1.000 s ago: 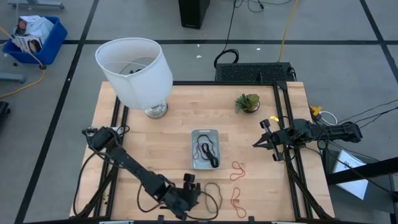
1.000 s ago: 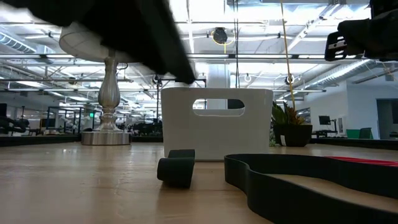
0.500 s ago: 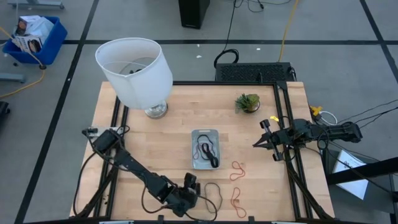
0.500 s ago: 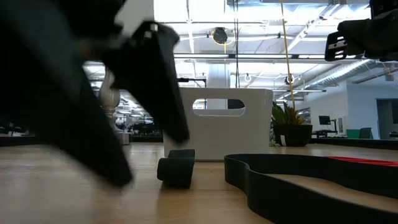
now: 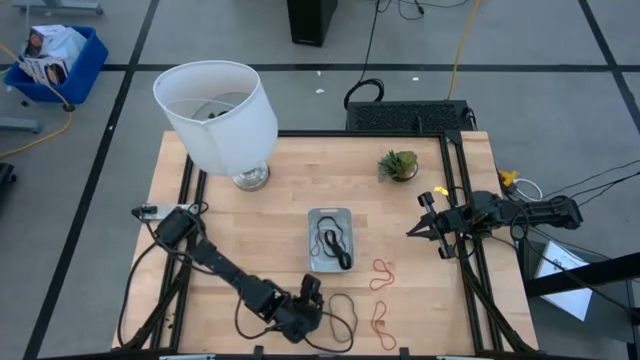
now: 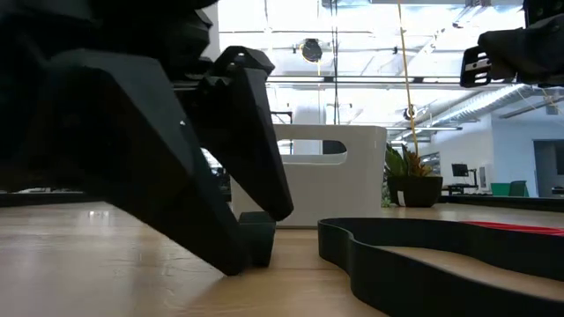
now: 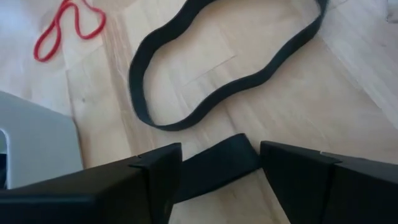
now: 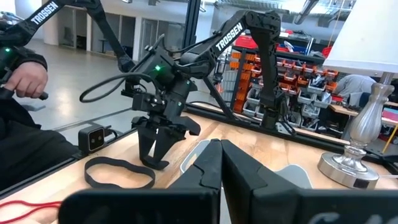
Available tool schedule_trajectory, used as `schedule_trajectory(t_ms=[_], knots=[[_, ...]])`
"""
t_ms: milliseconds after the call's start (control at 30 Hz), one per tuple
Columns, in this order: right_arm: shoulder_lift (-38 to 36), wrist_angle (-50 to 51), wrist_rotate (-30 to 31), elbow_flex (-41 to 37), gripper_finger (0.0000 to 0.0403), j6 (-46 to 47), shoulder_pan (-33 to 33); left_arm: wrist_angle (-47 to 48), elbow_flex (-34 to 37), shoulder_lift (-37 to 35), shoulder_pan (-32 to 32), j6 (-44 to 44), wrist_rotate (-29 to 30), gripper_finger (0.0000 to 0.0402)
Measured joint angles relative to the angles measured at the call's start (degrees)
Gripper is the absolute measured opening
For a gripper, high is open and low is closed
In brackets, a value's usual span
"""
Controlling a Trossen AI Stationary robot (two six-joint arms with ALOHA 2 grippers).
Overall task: Pick and place rubber bands into bin
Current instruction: Put the small black rubber band into the gray bin
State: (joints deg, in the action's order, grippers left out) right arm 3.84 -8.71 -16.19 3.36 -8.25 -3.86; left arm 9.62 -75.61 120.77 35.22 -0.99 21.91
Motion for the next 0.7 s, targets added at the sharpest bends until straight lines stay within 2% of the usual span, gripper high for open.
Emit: schedule_trajectory(t_ms=[267, 400, 567, 700], knots=[[0.00, 0.04, -0.09, -0.02, 0.0000, 0.02, 0.02, 1.00, -0.04, 0.00, -0.35, 1.42, -1.64, 0.0181], [0.00, 0.04, -0.11, -0.02, 0.0000, -0.02, 0.00, 0.87, -0.04, 0.02, -0.33, 1.50, -2.73, 0.0128], [0.00, 0.04, -0.13, -0.02, 0.0000, 0.02, 0.00, 1.60, -0.96, 0.15, -0.37, 2.16, -3.70, 0.0024], [-0.01, 0.45, -0.15, -0.02, 0.0000, 0.05, 0.01, 6.91, -5.39, -0.46, 0.48, 2.18, -1.65, 0.0015]])
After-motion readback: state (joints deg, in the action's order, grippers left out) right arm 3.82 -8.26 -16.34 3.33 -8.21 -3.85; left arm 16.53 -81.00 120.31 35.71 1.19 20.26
